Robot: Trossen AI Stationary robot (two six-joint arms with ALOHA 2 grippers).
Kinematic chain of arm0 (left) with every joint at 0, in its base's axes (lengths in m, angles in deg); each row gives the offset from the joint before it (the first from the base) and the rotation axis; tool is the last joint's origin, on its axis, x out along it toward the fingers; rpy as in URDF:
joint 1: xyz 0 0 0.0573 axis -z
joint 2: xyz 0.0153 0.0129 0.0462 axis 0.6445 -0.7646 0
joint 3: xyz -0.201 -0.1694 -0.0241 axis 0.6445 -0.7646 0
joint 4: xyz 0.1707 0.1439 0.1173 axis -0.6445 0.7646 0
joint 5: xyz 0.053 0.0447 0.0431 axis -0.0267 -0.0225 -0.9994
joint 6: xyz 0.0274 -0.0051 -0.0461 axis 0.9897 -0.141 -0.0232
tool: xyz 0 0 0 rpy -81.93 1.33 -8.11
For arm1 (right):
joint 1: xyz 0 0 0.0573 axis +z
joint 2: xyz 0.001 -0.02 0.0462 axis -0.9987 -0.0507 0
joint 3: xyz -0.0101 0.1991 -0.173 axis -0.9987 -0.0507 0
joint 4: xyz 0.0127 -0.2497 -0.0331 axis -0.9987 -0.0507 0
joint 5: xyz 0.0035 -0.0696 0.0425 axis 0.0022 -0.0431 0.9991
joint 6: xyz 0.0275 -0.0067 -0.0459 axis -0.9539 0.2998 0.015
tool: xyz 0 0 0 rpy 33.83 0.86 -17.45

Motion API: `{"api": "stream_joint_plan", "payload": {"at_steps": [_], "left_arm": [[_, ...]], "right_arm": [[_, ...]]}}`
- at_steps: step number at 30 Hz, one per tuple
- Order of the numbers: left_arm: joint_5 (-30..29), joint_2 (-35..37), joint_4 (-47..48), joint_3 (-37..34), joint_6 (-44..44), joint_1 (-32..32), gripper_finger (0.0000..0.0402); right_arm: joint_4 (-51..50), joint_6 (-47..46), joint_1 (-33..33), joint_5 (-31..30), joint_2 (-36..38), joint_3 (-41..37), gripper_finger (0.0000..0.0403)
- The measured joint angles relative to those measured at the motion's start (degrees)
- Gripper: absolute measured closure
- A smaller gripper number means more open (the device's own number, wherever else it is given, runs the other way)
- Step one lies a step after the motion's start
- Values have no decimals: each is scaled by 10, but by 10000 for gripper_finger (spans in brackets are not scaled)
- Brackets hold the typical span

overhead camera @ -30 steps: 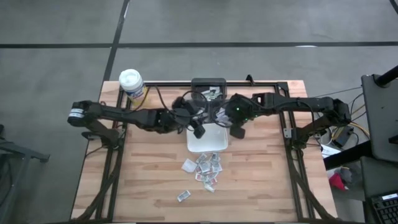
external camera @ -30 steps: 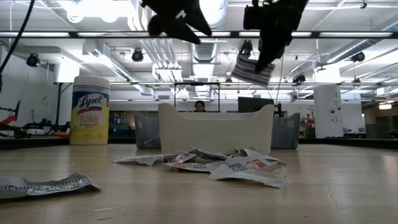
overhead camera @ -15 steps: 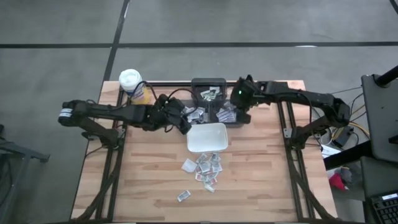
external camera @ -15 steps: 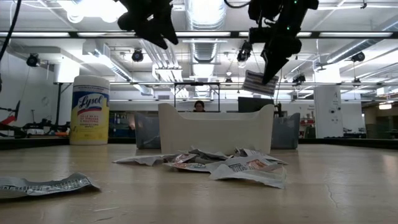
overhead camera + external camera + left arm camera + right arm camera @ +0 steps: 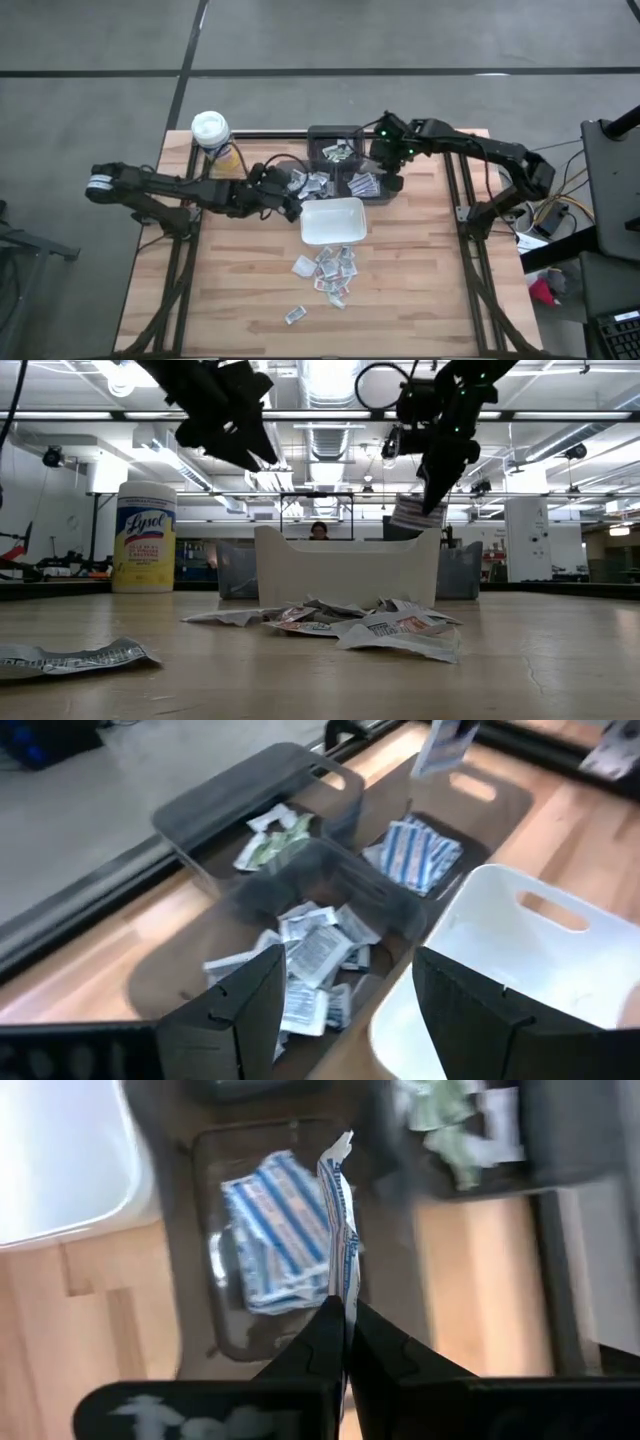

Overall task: Pick & Place First Aid Supplies
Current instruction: Put the blue bandage into the right black bin

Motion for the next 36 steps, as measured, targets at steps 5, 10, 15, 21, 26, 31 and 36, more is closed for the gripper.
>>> {"api": "stream_joint_plan", "payload": {"at_steps": [5,10,15,21,26,31,36], "left_arm": [[25,41,-98,-88,0,0,186],[58,81,-156,-159,13,0,186],[87,120,-205,-221,13,0,186],[116,170,-245,-278,9,-4,186],[123,204,-258,-307,12,-6,186],[126,219,-258,-320,19,-7,186],[127,221,-259,-325,30,-7,186]], "right_arm": [[1,8,0,20,-44,0,395],[1,27,0,58,-76,0,395],[-8,38,0,106,-109,20,395],[-52,56,0,135,-157,71,395],[-108,77,-3,170,-198,113,395],[-132,83,-5,172,-230,142,395],[-140,81,-6,172,-253,167,395]]}}
